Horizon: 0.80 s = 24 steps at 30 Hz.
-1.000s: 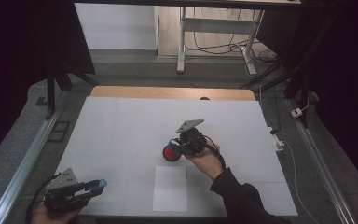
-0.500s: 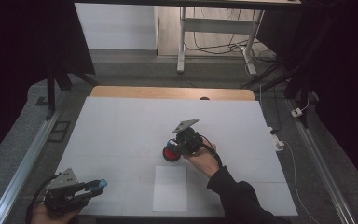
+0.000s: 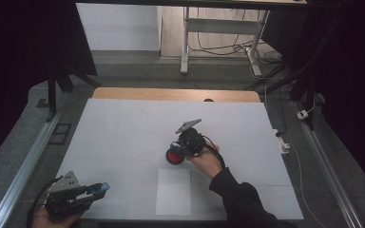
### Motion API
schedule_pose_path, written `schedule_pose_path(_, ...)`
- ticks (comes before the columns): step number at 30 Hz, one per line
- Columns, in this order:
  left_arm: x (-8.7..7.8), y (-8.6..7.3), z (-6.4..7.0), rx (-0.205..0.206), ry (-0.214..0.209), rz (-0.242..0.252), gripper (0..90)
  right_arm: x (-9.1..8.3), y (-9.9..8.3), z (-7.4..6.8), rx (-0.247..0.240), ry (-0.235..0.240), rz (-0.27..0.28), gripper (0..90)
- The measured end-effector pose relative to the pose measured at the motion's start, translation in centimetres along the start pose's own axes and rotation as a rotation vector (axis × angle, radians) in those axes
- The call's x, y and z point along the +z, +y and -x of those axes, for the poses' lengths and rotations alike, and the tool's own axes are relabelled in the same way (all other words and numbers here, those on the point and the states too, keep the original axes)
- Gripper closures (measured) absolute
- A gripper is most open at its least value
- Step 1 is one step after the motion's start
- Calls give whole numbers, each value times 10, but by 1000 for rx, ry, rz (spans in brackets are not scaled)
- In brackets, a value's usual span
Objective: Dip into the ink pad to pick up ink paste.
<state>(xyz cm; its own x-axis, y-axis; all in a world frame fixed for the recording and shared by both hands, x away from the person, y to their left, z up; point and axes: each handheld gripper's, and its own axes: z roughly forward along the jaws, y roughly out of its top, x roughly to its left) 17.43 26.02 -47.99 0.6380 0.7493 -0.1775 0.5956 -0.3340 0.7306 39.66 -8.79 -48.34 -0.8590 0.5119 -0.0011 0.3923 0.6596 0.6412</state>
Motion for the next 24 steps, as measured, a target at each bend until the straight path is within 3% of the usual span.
schedule_pose_path(4,0,0,0,0,-1,-3,681,1,1,-1,5,-3,-6,709)
schedule_pose_path(12,1,1,0,4,0,-6,681,2,3,-17,-76,-82,-31,709)
schedule_pose_path(24,2,1,0,4,1,-10,681,1,-3,3,47,21,23,709)
